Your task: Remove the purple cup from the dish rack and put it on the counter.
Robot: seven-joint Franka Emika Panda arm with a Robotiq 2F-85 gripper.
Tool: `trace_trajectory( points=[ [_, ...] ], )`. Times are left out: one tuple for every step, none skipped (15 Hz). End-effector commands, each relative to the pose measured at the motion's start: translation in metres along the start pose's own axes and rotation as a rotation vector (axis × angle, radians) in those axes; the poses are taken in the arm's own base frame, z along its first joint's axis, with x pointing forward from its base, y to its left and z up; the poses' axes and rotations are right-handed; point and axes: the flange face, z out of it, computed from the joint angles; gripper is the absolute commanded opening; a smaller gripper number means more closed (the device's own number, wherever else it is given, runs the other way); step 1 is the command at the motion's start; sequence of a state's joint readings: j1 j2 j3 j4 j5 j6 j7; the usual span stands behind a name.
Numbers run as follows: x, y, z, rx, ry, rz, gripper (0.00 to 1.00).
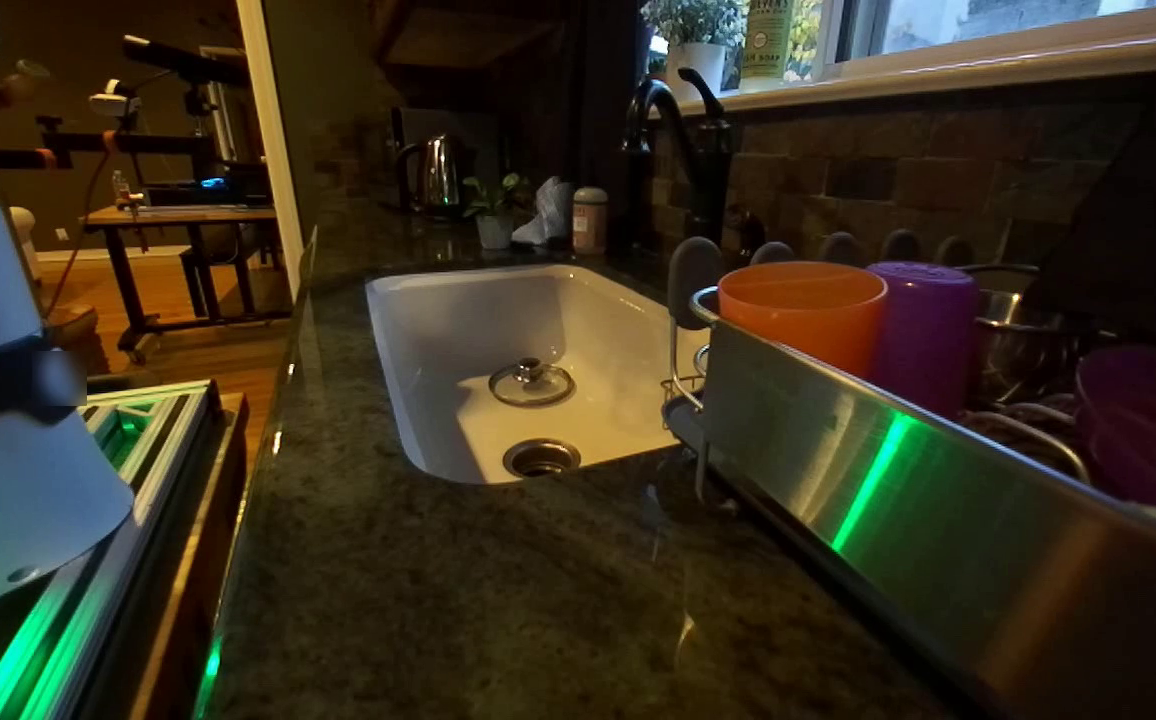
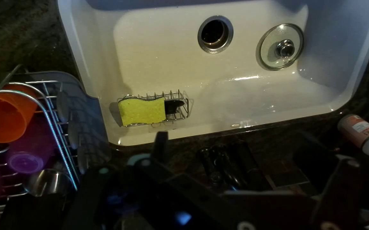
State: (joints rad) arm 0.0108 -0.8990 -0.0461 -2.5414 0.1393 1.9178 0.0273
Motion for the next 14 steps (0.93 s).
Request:
trace_trajectory(
  points=[
    [0.0,0.0,0.0,0.0,-0.001,0.0,1.0],
    [0.0,0.0,0.0,0.0,-0.001,0.0,1.0],
    [0.0,0.0,0.0,0.0,-0.001,0.0,1.0],
    [0.0,0.0,0.0,0.0,-0.001,0.0,1.0],
    [0.0,0.0,0.0,0.0,-0.001,0.0,1.0],
    [0.0,0.0,0.0,0.0,-0.001,0.0,1.0],
    [0.003,0.009,-0.003,0.001,0.011,0.008,1.0],
    [0.004,0.025,-0.005,0.021,0.01,0.006,1.0],
    [0.004,0.042,-0.007,0.044,0.016,0.002,1.0],
    [0.005,0.059,-0.006,0.064,0.016,0.014,1.0],
    [0.003,0.081,-0.009,0.083,0.014,0.012,1.0],
    [0.003,0.101,-0.006,0.09,0.019,0.012,1.0],
    [0.0,0.123,-0.008,0.097,0.005,0.006,1.0],
    [-0.002,0.143,-0.003,0.103,-0.005,0.004,1.0]
  ],
)
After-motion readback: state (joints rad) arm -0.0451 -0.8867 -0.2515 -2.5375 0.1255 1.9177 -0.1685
